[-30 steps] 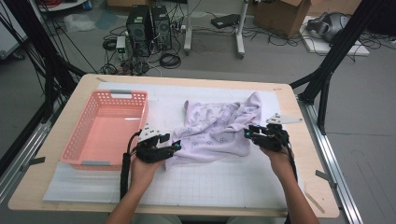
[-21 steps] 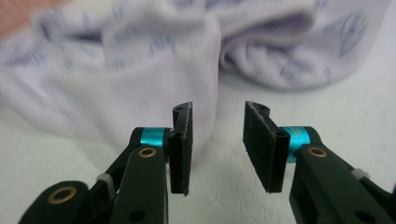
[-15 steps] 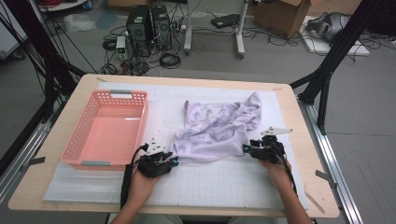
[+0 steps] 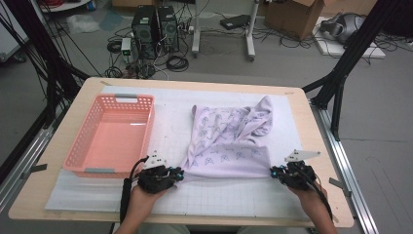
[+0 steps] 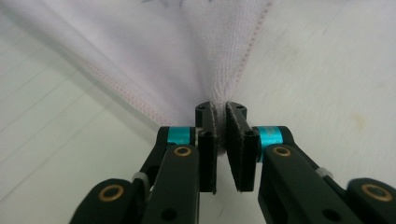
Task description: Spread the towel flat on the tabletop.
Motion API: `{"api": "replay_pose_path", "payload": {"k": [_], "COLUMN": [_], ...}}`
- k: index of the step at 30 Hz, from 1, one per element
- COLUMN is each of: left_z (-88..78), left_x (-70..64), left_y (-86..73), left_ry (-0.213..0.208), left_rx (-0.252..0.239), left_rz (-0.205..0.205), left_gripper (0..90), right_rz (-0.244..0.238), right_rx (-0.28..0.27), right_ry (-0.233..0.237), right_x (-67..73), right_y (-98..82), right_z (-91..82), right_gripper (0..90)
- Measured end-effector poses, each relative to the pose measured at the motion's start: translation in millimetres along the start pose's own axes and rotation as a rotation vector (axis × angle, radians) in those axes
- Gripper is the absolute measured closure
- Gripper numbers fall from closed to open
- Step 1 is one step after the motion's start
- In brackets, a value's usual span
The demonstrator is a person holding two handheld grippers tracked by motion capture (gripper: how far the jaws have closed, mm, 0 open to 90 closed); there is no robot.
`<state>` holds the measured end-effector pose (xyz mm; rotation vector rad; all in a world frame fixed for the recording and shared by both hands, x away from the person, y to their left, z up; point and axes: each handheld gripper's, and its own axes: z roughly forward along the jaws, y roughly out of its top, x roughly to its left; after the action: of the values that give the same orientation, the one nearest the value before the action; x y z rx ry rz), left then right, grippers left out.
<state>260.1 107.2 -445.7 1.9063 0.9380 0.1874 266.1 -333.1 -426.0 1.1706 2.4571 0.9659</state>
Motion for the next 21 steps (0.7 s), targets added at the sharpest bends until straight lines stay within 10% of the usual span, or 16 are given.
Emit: {"api": "replay_pose_path", "payload": {"k": [5,9,13,21], "left_z": [-0.6,7.4,30.4,31.6], "left_x": [6.2,15.9,17.1,8.4], "left_y": [8.8,18.7,22.0,21.0], "left_ry": [0.038,0.075,0.073,0.115], "left_rx": [-0.060,-0.068,-0.003,0.066], "left_rz": [-0.008,-0.015,0.001,0.110], "left_gripper": [44.8,43.9,44.7,83.7], "right_rz": [0.011,0.076,0.122,0.025], "right_rx": [-0.115,-0.211,-0.150,-0.065], "right_ry": [0.100,-0.013,-0.034,0.074], "right_x": [1.9,-12.4,-28.5,-0.3], "right_y": [-3.9,1.9,7.2,31.1], "right_z": [-18.6,-22.8,3.7,51.8], "right_gripper": [65.8,72.6,69.6,58.3]}}
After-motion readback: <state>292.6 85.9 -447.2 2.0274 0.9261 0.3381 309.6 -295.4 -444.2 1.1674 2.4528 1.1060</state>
